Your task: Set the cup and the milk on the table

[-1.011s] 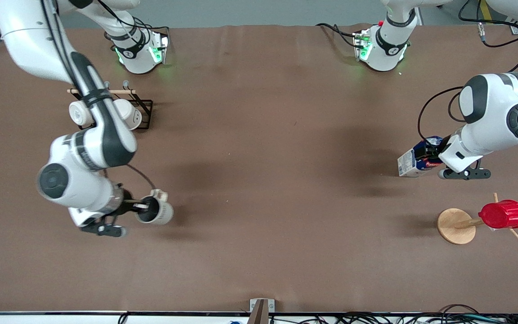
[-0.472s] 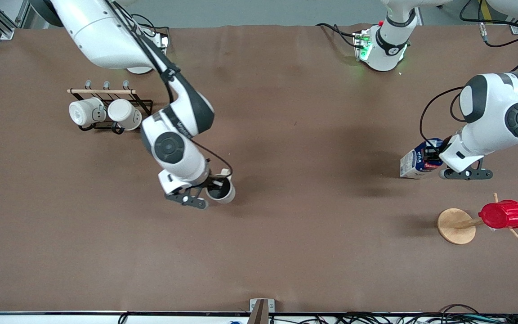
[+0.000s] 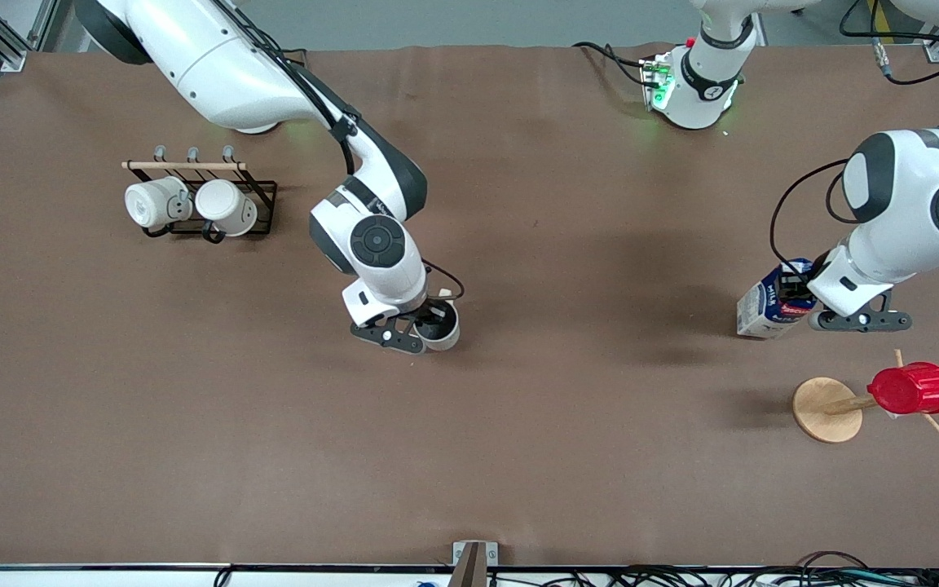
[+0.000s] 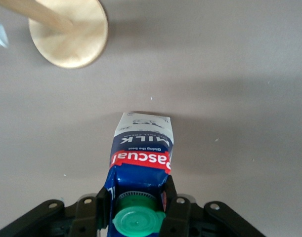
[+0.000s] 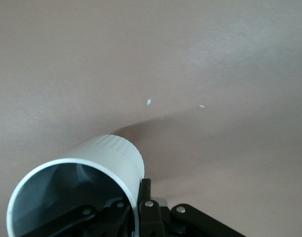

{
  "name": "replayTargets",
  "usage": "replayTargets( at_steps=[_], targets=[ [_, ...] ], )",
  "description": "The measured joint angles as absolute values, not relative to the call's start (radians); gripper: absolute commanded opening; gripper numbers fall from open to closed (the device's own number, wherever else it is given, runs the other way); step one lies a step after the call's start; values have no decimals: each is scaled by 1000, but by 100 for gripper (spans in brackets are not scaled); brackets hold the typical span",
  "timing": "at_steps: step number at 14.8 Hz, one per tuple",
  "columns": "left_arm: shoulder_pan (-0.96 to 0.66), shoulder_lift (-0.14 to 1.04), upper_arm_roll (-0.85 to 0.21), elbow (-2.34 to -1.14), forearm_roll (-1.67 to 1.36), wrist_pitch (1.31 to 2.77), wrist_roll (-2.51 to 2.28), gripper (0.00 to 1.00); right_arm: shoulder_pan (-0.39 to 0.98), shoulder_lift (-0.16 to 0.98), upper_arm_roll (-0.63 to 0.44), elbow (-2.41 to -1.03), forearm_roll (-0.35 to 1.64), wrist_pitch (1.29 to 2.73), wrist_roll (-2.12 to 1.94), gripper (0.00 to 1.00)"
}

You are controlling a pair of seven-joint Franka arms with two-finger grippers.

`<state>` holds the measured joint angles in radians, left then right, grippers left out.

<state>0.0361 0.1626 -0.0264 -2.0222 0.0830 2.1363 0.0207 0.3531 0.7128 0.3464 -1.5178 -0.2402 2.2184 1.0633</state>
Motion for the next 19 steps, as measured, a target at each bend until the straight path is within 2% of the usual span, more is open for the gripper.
replayTargets(
  at_steps=[4,7,8,9,11,16,19],
  targets=[
    [35,192,-32,-1940,82,2125,21,7,354,737,348,-1518,-251,2245,1071,4],
    [18,253,-49,-1823,50,2067,21,3,356,748,348,-1518,-279,2245,1075,7],
    [8,280,-63,-1774,43,2052,18,3,357,751,349,-1518,-281,2245,1076,11],
    [-7,307,-75,-1729,42,2042,11,2,359,752,349,-1518,-281,2245,1076,29],
    [-38,351,-85,-1662,42,2035,-25,1,361,753,349,-1518,-283,2245,1076,100],
    [-51,418,-128,-1570,41,2032,-41,1,364,748,353,-1511,-343,2245,1077,100],
    [-59,440,-155,-1539,40,2032,-45,1,349,693,353,-1491,-353,2196,1078,100]
  ],
)
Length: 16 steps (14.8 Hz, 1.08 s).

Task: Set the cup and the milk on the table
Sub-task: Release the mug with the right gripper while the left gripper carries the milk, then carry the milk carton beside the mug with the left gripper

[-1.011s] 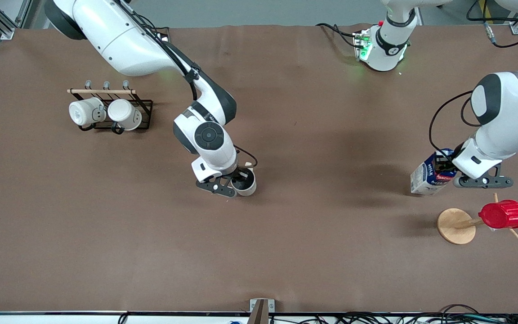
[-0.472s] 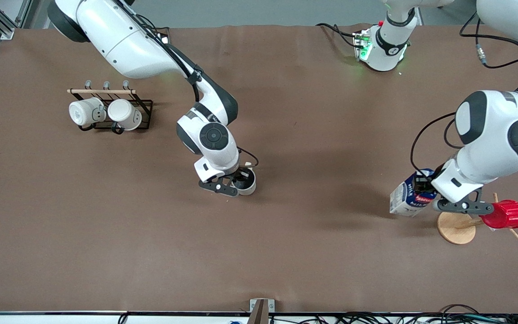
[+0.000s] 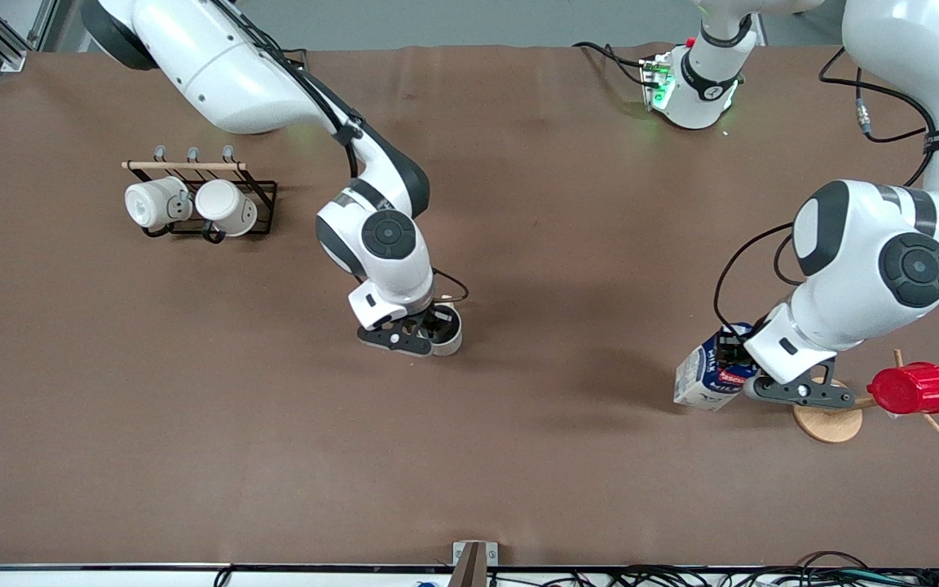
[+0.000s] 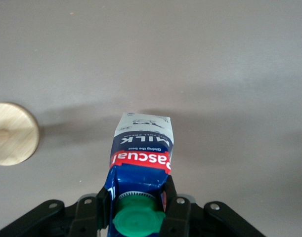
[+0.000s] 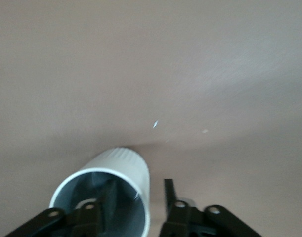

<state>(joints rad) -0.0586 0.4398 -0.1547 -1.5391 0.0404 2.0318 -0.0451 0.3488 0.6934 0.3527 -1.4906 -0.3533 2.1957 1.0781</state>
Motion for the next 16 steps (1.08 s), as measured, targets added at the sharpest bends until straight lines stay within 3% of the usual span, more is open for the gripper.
replayTargets(
  at_steps=[4,11,16],
  targets=[
    [-81,447,-157,-1532,-2,2032,-78,1,259,520,352,-1473,-359,2012,1049,100],
    [-180,473,-159,-1489,-2,2032,-212,1,6,249,338,-1477,-358,1760,570,100],
    [-280,484,-161,-1466,-2,2032,-324,1,-12,103,117,-1478,-178,1646,188,100]
  ],
)
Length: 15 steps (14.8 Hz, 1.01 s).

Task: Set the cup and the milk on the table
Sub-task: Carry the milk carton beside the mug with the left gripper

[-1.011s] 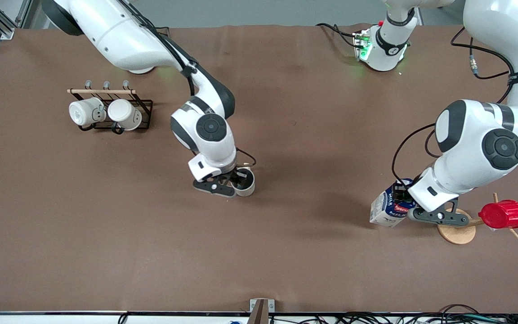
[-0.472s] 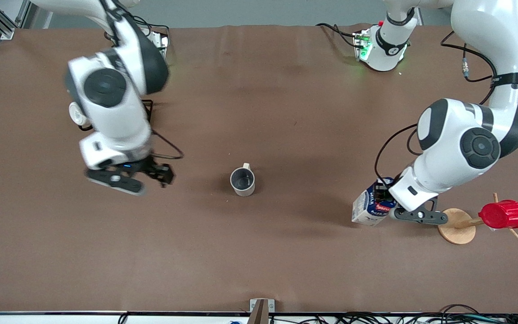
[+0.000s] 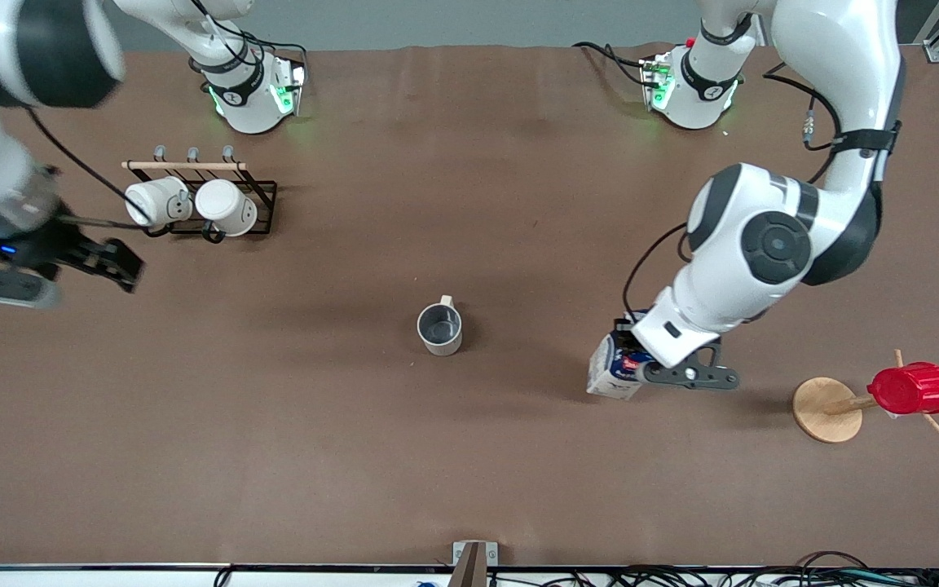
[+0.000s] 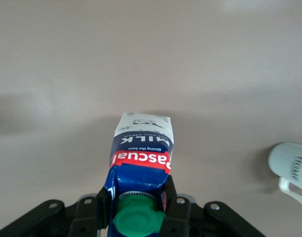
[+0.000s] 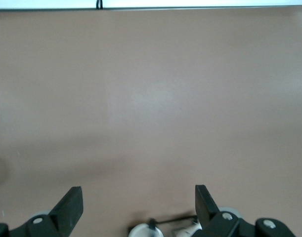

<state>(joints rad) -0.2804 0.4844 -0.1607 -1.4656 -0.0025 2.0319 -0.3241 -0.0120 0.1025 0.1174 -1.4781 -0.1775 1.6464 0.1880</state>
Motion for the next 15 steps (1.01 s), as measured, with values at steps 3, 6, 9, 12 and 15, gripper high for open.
replayTargets(
  at_steps=[3,6,9,12,15],
  targets=[
    [-363,534,-159,-1408,-2,2032,-422,1,-22,43,21,-1481,-143,1587,46,100],
    [-439,585,-156,-1357,-2,2032,-504,1,-29,33,17,-1489,-141,1584,39,100],
    [-512,644,-150,-1313,-2,2032,-572,1,-29,34,15,-1488,-118,1587,39,100],
    [-589,696,-105,-1274,-2,2053,-599,1,-30,34,-8,-1482,-90,1589,39,100],
    [-639,722,-76,-1260,-2,2112,-630,1,-31,34,-23,-1478,-50,1589,39,100]
  ],
)
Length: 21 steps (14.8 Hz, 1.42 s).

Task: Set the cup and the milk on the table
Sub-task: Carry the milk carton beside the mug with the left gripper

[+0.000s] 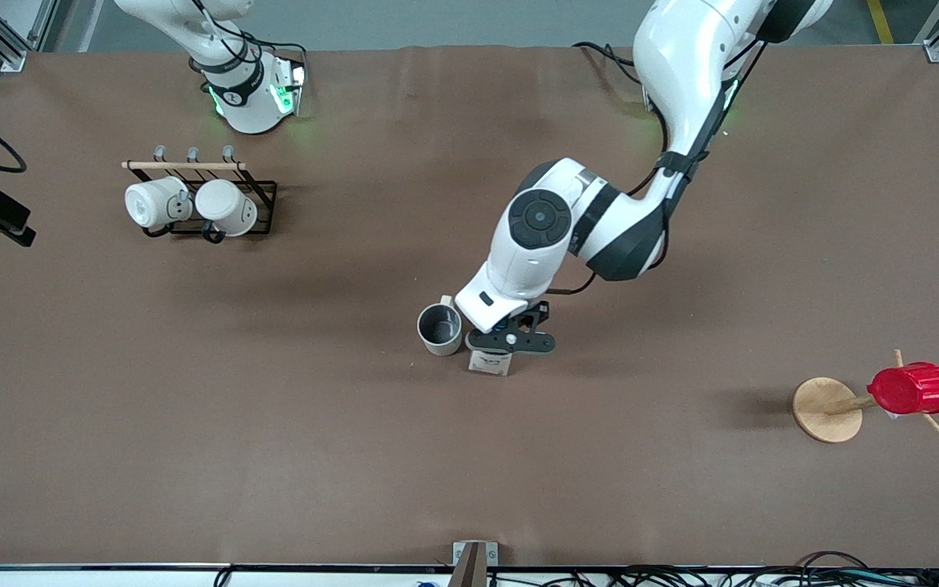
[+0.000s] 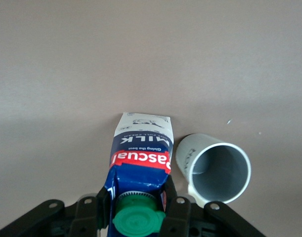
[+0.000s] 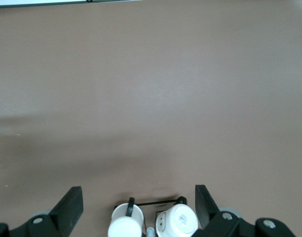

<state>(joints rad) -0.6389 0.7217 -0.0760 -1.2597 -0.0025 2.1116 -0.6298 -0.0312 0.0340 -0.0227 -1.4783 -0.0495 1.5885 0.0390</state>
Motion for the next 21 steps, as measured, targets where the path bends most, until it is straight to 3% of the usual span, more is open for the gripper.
replayTargets(
  at_steps=[4,8,16,17,18,21],
  targets=[
    [-643,728,-74,-1251,-3,2103,-646,2,-32,34,-41,-1478,-40,1584,39,100],
    [-643,726,-74,-1232,-3,1987,-664,3,-36,34,-47,-1478,-39,1561,39,100],
    [-644,726,-81,-1232,-27,1981,-694,10,-39,34,-48,-1467,-23,1560,39,100],
    [-644,726,-83,-1232,-27,1981,-694,15,-39,34,-48,-1460,-23,1560,39,100],
    [-644,726,-84,-1232,-27,1981,-694,28,-39,34,-48,-1454,-22,1559,39,100],
    [-643,726,-84,-1232,-27,1981,-694,100,-39,34,-48,-1449,-21,1559,39,100]
  ],
)
